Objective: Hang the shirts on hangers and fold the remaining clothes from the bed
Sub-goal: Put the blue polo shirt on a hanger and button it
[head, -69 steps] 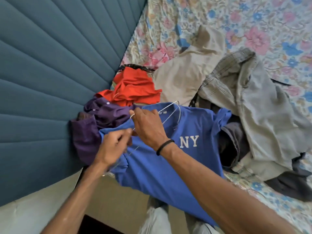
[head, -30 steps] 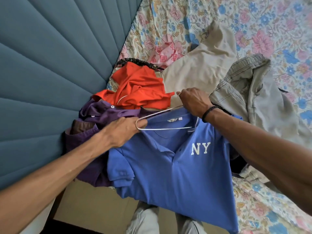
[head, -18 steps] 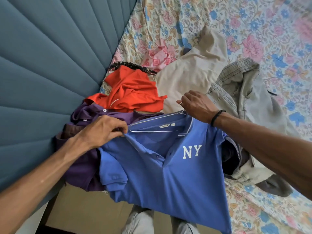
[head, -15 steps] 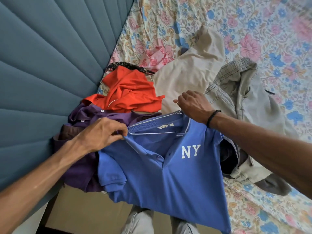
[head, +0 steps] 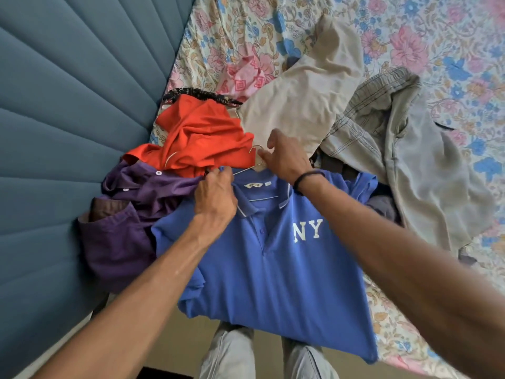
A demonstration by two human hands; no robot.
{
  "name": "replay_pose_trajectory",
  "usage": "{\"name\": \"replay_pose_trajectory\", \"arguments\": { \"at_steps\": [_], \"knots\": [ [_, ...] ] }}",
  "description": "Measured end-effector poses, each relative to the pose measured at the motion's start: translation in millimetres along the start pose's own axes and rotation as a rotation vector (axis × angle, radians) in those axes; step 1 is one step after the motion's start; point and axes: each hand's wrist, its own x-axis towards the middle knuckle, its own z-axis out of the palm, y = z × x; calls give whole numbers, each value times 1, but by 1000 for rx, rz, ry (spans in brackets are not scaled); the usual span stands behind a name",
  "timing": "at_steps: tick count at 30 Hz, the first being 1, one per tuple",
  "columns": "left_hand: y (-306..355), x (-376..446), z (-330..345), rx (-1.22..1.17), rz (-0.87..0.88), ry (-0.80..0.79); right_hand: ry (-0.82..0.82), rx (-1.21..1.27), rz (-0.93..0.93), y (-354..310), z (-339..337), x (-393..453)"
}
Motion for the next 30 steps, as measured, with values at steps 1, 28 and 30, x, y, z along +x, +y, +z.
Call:
{"name": "replay_pose_trajectory", "arguments": {
  "at_steps": [1, 28, 30],
  "knots": [
    [4, -5, 4, 27, 5, 15, 37, 79, 33, 4, 1, -17],
    [73, 9, 25, -508, -296, -407, 199, 352, 381, 18, 92, -176],
    [70, 8, 32, -610, -322, -409, 217, 286, 421, 20, 108, -175]
  ]
}}
